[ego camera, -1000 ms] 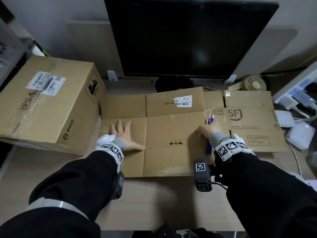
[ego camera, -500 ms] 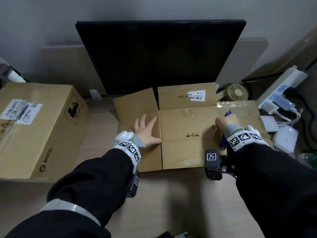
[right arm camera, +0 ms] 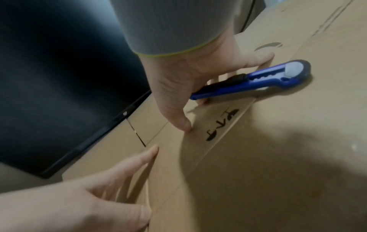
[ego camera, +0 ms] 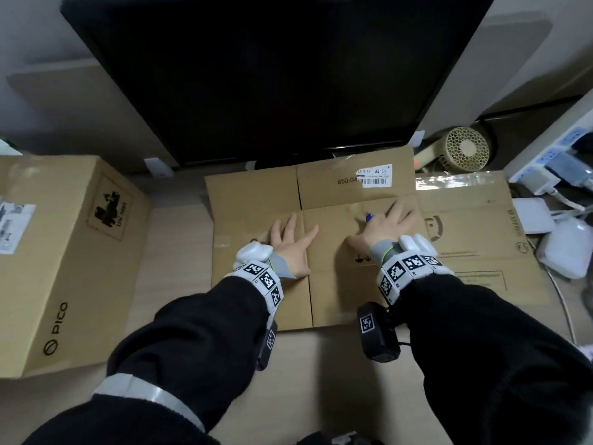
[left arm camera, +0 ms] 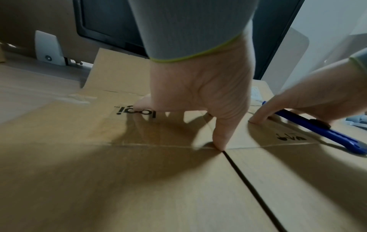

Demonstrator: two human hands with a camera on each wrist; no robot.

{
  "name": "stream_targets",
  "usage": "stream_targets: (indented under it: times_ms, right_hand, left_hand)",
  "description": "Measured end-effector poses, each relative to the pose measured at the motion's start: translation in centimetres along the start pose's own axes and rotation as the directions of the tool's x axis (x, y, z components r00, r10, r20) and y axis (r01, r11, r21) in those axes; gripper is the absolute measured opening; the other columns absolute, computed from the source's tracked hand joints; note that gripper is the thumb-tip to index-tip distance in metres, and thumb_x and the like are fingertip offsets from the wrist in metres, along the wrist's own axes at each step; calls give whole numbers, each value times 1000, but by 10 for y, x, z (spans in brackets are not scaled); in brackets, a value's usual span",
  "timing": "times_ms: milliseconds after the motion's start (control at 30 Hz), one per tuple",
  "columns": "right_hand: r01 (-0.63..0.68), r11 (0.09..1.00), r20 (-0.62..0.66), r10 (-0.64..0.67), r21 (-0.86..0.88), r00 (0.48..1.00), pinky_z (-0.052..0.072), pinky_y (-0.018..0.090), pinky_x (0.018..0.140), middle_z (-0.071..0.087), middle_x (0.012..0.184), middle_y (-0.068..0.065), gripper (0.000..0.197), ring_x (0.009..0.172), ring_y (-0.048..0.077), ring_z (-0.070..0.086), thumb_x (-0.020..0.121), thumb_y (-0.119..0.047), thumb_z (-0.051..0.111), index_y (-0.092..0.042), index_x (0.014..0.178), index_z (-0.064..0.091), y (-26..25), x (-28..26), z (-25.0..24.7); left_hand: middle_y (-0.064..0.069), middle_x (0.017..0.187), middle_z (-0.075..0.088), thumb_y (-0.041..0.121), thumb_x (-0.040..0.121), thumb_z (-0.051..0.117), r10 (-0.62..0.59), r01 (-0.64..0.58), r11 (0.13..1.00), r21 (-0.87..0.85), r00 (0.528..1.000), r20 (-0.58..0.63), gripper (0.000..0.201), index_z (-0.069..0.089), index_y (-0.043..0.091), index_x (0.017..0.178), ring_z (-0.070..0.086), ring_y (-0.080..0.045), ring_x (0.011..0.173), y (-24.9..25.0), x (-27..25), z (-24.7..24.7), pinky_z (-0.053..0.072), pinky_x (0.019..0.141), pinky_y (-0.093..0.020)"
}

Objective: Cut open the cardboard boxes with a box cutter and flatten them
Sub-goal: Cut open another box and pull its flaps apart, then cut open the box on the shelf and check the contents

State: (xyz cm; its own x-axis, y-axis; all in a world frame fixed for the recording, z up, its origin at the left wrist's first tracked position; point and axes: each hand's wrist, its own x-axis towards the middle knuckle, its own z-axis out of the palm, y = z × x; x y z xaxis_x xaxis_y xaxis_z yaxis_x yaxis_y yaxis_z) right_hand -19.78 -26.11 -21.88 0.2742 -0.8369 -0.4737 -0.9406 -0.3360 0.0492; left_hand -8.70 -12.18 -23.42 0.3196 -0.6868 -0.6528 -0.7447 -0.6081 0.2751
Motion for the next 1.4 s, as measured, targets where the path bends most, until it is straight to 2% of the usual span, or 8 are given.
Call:
stream_targets:
  times_ms: [400, 600, 767, 967, 1100, 1167, 1300, 1400]
  right_hand:
    - [33, 999, 38, -35, 43, 999, 17, 65, 110, -10, 160, 7, 60, 143, 42, -11, 84, -52, 59, -14, 130, 49, -6, -6, 3]
    - [158, 987, -59, -159, -11, 986, 13, 56, 115, 9, 157, 19, 64, 145, 37, 2, 87, -50, 52, -8, 135, 45, -30, -19, -11]
    - [365, 931, -118, -361, 18, 925, 14, 57, 114, 17, 155, 15, 63, 145, 33, 5, 86, -47, 56, -8, 134, 45, -70, -63, -23]
    - [547, 837, -130, -542, 6, 830, 22, 49, 111, 33, 146, 11, 52, 140, 30, 21, 86, -37, 56, -13, 131, 47, -105, -117, -20]
    - [624, 767, -88, -619, 150, 781, 44, 37, 88, 50, 120, 12, 31, 110, 31, 51, 89, -27, 52, -9, 114, 53, -134, -151, -7]
    - [647, 726, -35, -658, 235, 752, 41, 32, 73, 54, 105, 11, 16, 89, 30, 53, 89, -21, 50, -9, 100, 48, -151, -169, -3]
    - [651, 693, 7, -686, 309, 727, 42, 29, 70, 55, 92, 7, 15, 82, 29, 57, 89, -22, 49, -9, 97, 45, -182, -203, 6]
    - [642, 672, 45, -703, 368, 710, 54, 37, 75, 65, 92, 11, 11, 80, 30, 66, 86, -22, 48, -12, 88, 43, -202, -222, 16]
  left_hand:
    - [-2, 159, -18, 37, 80, 72, 22, -19, 997, 73, 999, -40, 97, 5, 45, 150, -15, -37, 144, -6, -3, -7, 7, 115, -60]
    - [-6, 157, 20, 26, 87, 64, 74, -106, 983, -148, 975, -209, 63, 39, 30, 144, 17, -31, 143, -19, -22, -38, 17, 115, -38]
    - [-5, 137, 54, 21, 99, 47, 26, -154, 928, -341, 936, -351, 35, 55, 16, 132, 50, -21, 125, -43, -64, -68, 37, 96, -24]
    - [-2, 136, 55, 24, 98, 49, -110, -84, 928, -363, 870, -481, 33, 58, 17, 129, 49, -20, 125, -96, -120, -76, 35, 99, -25]
    - [-3, 136, 53, 21, 96, 53, -208, -37, 918, -395, 804, -558, 33, 59, 16, 127, 46, -19, 128, -135, -168, -78, 33, 97, -22]
    - [-4, 135, 54, 20, 95, 54, -229, -45, 913, -406, 767, -600, 32, 60, 16, 126, 50, -19, 121, -153, -188, -80, 35, 95, -23]
    - [0, 121, 60, 22, 92, 56, -336, -30, 879, -476, 669, -663, 29, 63, 20, 120, 58, -19, 100, -198, -225, -80, 39, 83, -24]
    - [-4, 128, 58, 25, 85, 59, -435, 26, 845, -534, 614, -658, 32, 67, 19, 116, 50, -20, 122, -241, -247, -73, 35, 103, -29]
